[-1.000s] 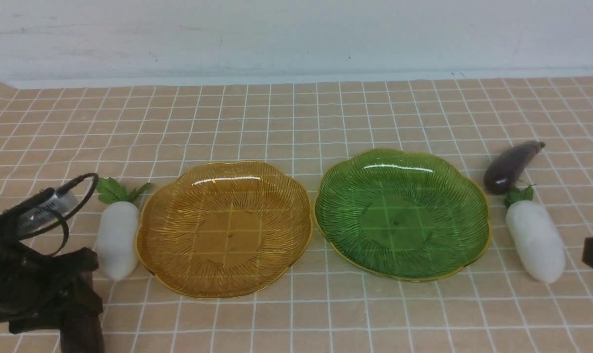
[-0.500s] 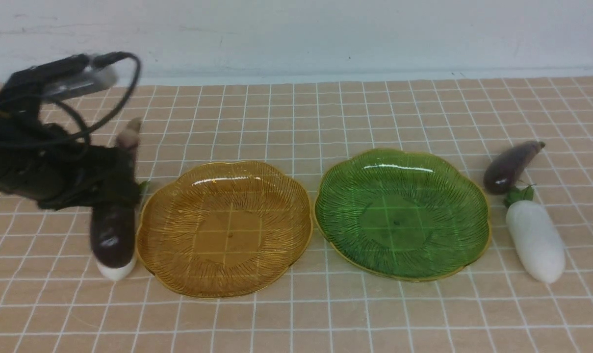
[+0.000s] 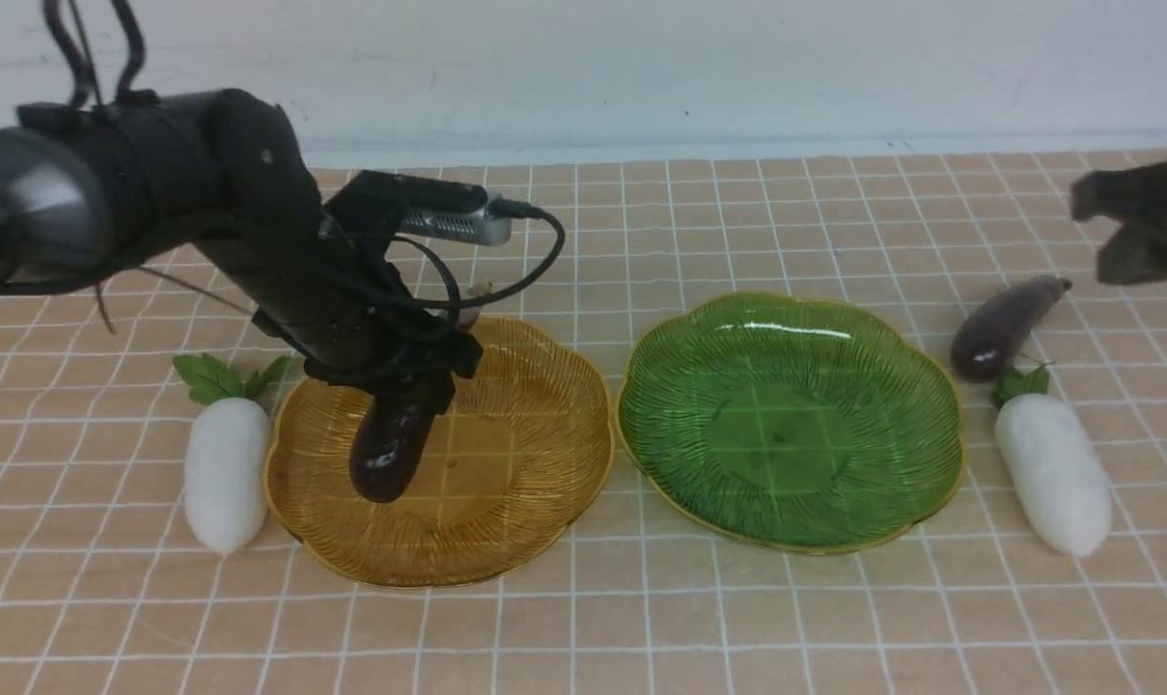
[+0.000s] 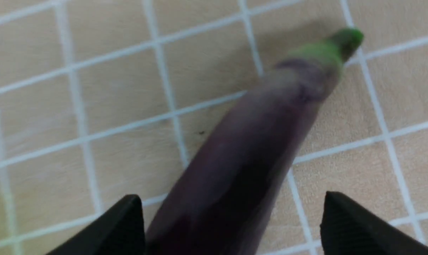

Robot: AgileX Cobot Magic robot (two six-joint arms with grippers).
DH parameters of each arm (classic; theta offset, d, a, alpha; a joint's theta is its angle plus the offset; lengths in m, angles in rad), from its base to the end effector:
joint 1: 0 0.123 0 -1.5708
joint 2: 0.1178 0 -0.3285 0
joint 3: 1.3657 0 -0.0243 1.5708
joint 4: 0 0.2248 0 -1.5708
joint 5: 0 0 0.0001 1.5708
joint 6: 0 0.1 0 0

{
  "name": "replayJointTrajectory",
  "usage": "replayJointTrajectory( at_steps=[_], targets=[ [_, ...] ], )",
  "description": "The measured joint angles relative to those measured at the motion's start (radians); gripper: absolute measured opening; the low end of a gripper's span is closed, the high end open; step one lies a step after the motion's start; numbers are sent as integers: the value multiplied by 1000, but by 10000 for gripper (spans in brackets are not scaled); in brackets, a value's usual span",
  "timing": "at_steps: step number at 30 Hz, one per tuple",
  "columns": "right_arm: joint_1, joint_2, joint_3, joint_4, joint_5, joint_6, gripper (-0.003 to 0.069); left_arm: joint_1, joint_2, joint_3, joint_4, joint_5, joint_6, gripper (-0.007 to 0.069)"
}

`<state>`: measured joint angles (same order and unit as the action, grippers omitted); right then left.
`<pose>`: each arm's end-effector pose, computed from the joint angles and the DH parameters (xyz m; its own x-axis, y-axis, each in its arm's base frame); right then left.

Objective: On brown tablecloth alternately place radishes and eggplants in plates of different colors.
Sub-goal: 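Pick up the eggplant and place it in the yellow plate, then pick up the eggplant and place it on the yellow plate with the right gripper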

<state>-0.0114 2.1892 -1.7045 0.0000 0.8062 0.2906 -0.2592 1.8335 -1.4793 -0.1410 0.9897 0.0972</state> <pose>0.4730 -0.0054 0.2085 -0.8909 0.2967 -0.3439 0.2783 0.9550 0.1029 0.3607 -0.1078 0.2978 -0.9121 0.2618 -0.3155 0.3079 0.9456 -0.1054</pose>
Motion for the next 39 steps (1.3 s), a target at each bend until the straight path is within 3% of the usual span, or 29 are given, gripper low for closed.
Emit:
replayJointTrajectory(
  at_steps=[5,7,8,9,13,18,24,29,34,39],
  targets=[
    [0,55,-17,49,6,26,579,0,-68,-2,6,53,0,196],
    [0,59,-20,49,10,27,503,0,-104,-2,27,57,0,62],
    [0,59,-30,42,19,27,427,0,-119,-2,38,64,0,30],
    [0,56,-56,24,30,29,372,0,-137,-2,45,71,0,17],
    [1,-13,-159,23,102,28,383,1,-221,-3,123,82,-35,-3],
    [82,-162,-242,194,205,-84,383,92,-294,17,181,121,-108,-3],
    [375,-155,-248,451,309,-224,383,327,-323,124,56,125,-69,-3],
    [546,-77,-248,497,221,-263,383,389,-327,205,-73,93,19,-3],
    [587,9,-248,514,160,-243,394,390,-327,234,-136,79,71,-3],
    [587,58,-246,527,158,-222,494,390,-327,234,-144,69,79,-3]
  ],
)
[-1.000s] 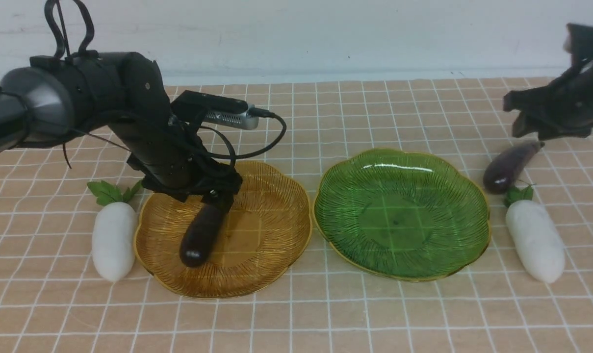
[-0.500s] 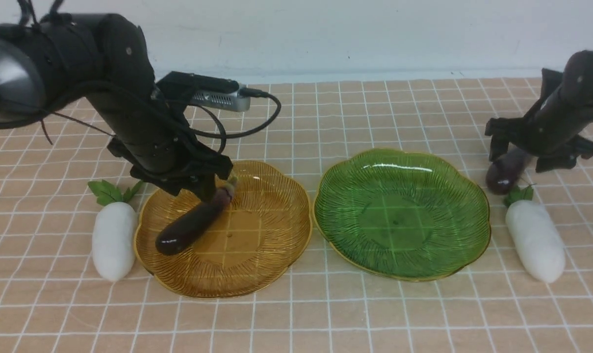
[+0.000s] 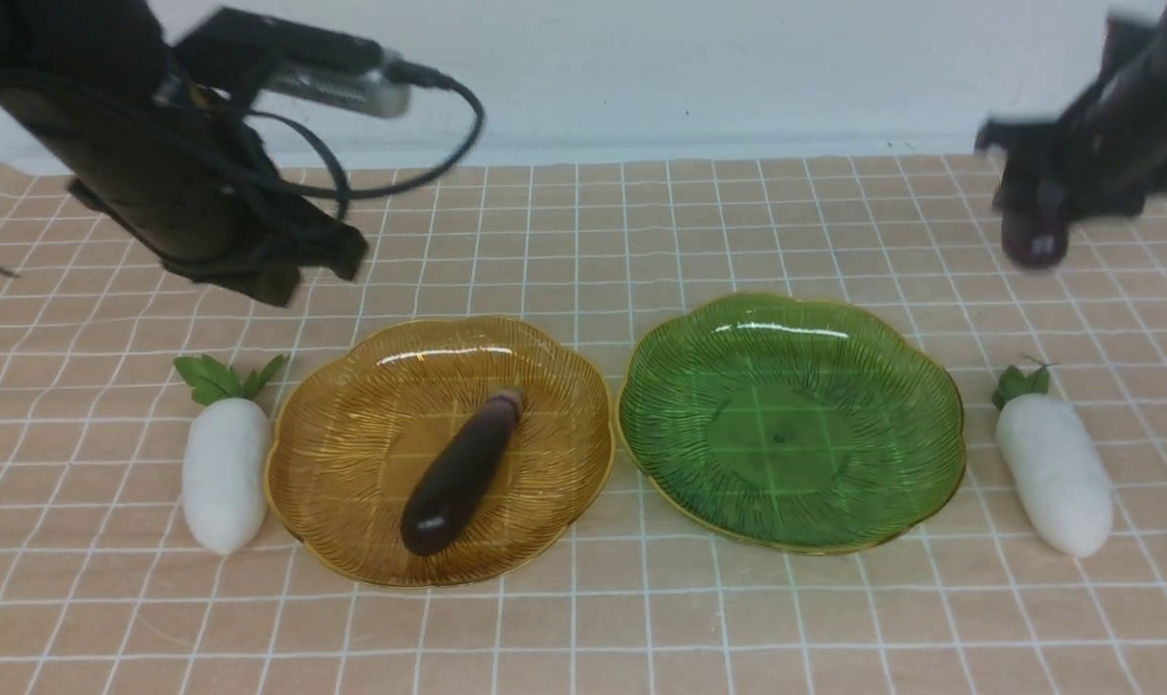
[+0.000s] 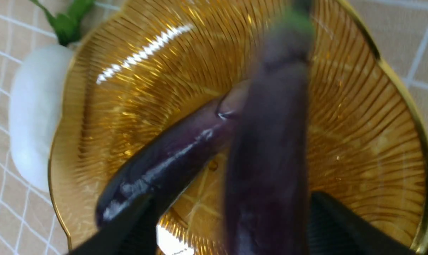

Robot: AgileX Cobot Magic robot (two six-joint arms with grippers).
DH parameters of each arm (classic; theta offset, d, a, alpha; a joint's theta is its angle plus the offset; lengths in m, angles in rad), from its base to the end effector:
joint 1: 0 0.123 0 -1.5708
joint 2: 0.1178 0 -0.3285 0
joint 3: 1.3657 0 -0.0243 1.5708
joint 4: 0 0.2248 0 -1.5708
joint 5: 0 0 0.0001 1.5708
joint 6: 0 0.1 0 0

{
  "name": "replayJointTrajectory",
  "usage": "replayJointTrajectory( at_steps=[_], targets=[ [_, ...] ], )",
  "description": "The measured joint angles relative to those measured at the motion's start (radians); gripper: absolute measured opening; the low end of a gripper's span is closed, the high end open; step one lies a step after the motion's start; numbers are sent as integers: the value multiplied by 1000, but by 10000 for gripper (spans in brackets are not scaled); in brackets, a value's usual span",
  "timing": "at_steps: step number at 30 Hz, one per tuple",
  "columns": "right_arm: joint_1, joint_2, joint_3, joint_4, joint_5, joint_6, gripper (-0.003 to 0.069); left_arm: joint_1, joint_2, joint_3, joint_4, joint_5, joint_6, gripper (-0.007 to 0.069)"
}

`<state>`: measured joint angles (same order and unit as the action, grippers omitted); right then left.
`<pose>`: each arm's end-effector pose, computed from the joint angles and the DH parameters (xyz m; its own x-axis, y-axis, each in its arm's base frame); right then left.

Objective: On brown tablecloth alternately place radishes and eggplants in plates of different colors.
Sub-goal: 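Pick up the eggplant and place it on the yellow plate with the right gripper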

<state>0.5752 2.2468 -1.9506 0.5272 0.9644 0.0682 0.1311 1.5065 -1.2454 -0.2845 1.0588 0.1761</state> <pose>0.3971 0.3068 0.2492 -0.9401 -0.1984 -0.2771 -0.3193 0.7973 0.5122 0.2777 0.0119 0.3452 -0.9302 -0.0896 -0.3560 -0.0108 0.9760 -0.2175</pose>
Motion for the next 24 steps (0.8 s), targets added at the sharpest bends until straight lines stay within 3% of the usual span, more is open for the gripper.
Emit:
replayJointTrajectory(
  at_steps=[7,10,13,15,18,22,24],
  targets=[
    [-2,5,-15,10,44,0,604,0,0,0,-3,-6,0,-3],
    [-12,5,-65,4,123,-12,608,0,2,0,2,-17,-5,1],
    [-49,-26,-209,-77,259,-26,559,0,27,0,13,-33,-32,57],
    [-67,-81,-248,-167,265,-27,515,0,60,0,13,-64,-54,136],
    [-85,-217,-239,-315,283,-15,436,0,126,0,13,-135,-75,317],
    [-85,-376,-152,-390,290,-9,378,0,229,0,13,-231,-83,538],
    [-85,-478,-85,-433,299,-8,359,0,275,0,13,-278,-84,601]
  ],
)
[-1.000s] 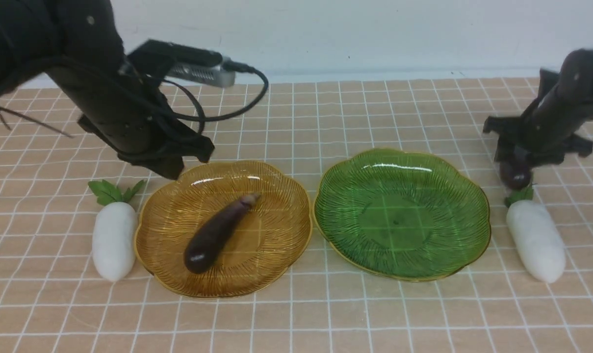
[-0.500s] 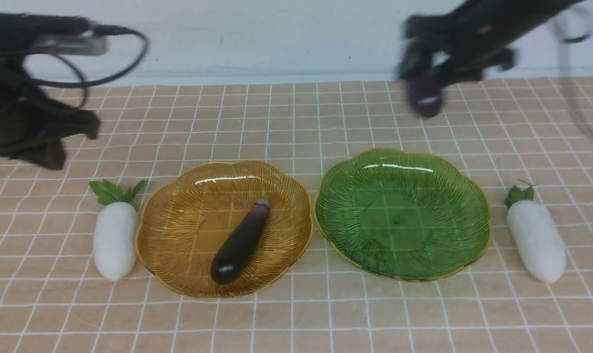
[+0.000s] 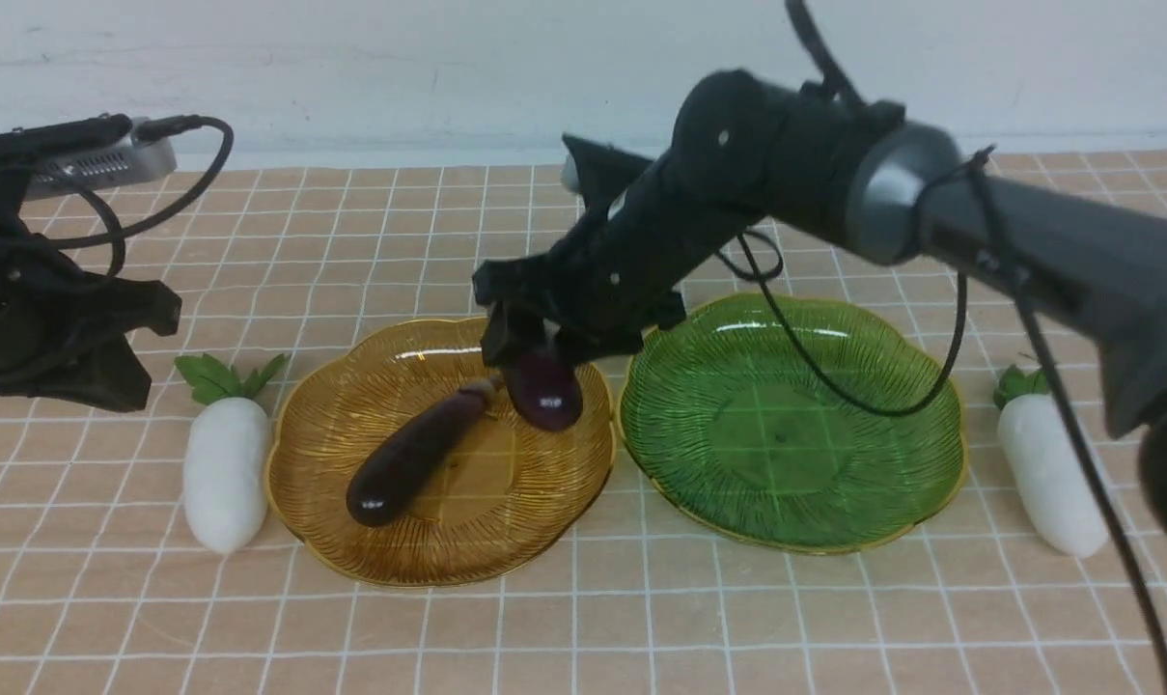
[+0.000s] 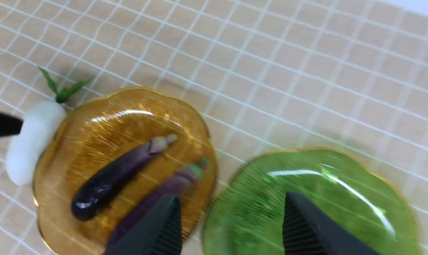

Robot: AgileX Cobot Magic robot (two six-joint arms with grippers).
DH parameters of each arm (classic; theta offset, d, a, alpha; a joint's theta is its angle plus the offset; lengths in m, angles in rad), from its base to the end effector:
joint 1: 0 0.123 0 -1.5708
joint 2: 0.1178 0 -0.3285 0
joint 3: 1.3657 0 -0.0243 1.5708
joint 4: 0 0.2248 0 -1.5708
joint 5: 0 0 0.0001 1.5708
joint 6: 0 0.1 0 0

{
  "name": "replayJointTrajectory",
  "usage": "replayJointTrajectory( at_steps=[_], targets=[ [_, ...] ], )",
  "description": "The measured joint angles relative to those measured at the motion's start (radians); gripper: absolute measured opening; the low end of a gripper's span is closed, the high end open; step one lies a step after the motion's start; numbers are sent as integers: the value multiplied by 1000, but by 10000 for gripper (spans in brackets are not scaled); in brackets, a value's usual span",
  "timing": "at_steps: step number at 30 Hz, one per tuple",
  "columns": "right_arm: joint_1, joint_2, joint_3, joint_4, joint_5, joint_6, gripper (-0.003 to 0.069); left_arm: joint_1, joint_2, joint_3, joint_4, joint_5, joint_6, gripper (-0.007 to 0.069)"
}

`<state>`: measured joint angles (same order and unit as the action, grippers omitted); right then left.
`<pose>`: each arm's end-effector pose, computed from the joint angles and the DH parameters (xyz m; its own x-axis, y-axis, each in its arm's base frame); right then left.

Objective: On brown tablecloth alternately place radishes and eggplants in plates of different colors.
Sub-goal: 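Pick up the eggplant and place it on the yellow plate with the right gripper, then pick up the white radish and place it on the plate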

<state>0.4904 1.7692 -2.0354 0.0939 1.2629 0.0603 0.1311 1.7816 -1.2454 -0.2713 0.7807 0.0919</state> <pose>0.3185 0.1802 0.4573 -0.7386 -0.2942 -0.6065 -0.4538 0.8823 0.1247 0.3530 0.0275 0.2663 -0.9166 -0.2229 -0.3320 -0.1578 0.9645 -0.2119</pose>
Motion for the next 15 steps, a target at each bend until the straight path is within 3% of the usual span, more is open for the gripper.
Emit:
replayJointTrajectory(
  at_steps=[5,10,13,15],
  targets=[
    [0,-96,79,-79,8,1,356,0,74,0,-3,-91,-2,648],
    [0,-119,100,-132,12,4,356,0,136,0,-28,-128,-2,638],
    [0,-119,103,-172,12,5,355,0,173,0,-38,-134,-2,582],
    [0,-119,103,-192,12,5,355,0,181,0,-41,-135,-4,470]
  ],
)
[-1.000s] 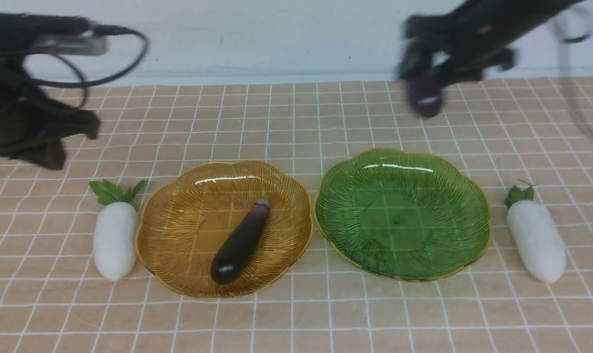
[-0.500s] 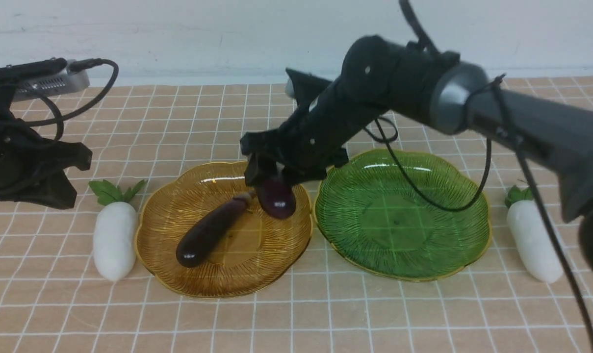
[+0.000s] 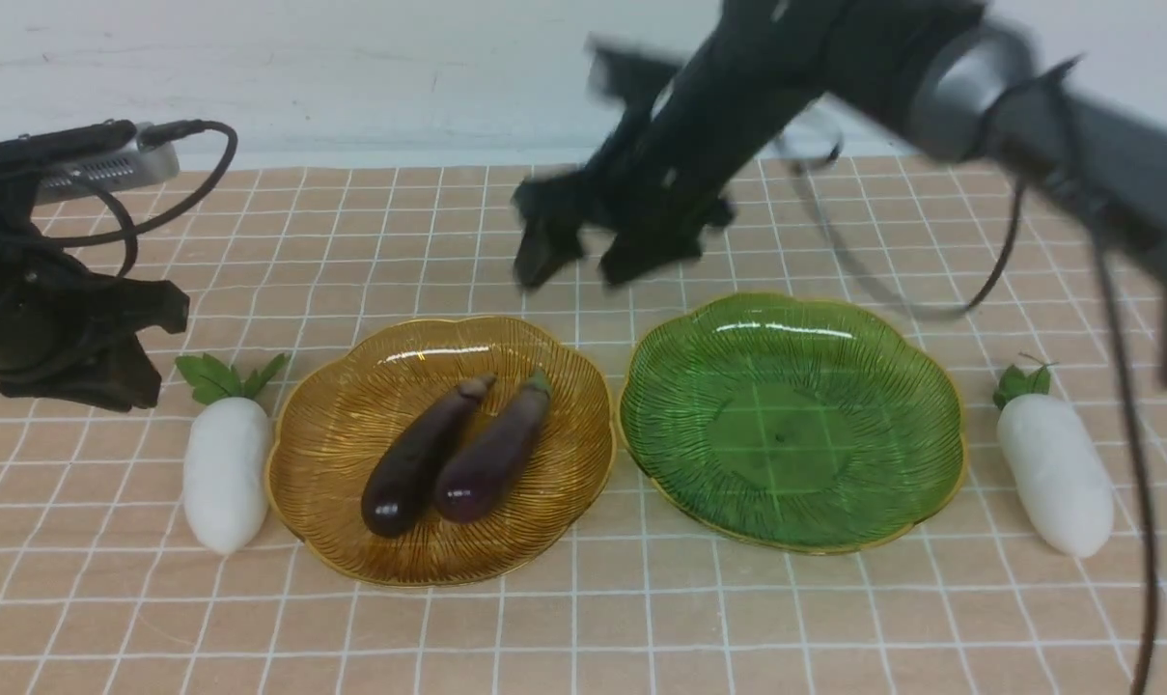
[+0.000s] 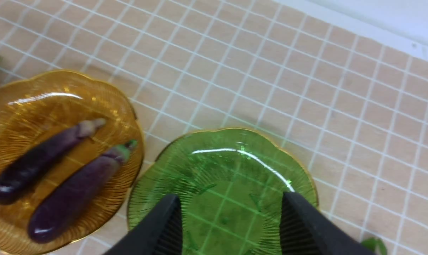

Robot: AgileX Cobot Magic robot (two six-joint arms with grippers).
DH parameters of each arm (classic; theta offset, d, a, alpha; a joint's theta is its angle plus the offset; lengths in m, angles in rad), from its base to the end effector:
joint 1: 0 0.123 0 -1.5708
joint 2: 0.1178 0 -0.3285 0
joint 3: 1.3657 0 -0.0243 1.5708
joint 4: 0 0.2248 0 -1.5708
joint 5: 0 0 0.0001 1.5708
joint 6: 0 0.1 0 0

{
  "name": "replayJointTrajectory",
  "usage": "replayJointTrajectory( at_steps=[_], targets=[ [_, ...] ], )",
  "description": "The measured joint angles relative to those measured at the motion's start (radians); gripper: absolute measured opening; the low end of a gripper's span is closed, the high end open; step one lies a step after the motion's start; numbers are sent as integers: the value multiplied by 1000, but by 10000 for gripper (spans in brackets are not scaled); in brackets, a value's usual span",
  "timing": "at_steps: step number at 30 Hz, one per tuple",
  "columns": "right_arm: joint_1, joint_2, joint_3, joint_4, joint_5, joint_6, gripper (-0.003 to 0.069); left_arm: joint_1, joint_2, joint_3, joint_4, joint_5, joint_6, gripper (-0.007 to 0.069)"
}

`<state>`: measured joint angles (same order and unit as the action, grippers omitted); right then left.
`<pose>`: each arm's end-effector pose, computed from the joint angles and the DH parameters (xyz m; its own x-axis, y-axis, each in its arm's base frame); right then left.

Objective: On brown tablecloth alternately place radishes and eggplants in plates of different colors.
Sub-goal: 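Pick up the white radish and place it on the plate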

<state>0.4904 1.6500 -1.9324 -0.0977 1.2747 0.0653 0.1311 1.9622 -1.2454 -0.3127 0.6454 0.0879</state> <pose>0.2926 0.1456 0.4708 -0.7079 -0.3365 -0.6210 -0.3923 0.9185 -0.0505 0.3860 0.0322 0.2038 -0.9168 -0.2836 -0.2811 -0.2243 0.9482 -0.2249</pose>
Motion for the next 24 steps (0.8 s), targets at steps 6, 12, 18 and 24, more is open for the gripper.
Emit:
replayJointTrajectory(
  at_steps=[6,12,18,24],
  targets=[
    [-25,0,2,-66,0,6,355,0,-34,-83,31,128,-8,395],
    [-203,-1,61,-68,-6,50,355,-57,-171,-256,-5,272,-5,393],
    [-441,-1,296,123,-15,43,355,-351,-192,-342,-172,248,45,393],
    [-463,-1,529,141,-22,14,356,-660,35,-516,-250,152,129,393]
  ],
)
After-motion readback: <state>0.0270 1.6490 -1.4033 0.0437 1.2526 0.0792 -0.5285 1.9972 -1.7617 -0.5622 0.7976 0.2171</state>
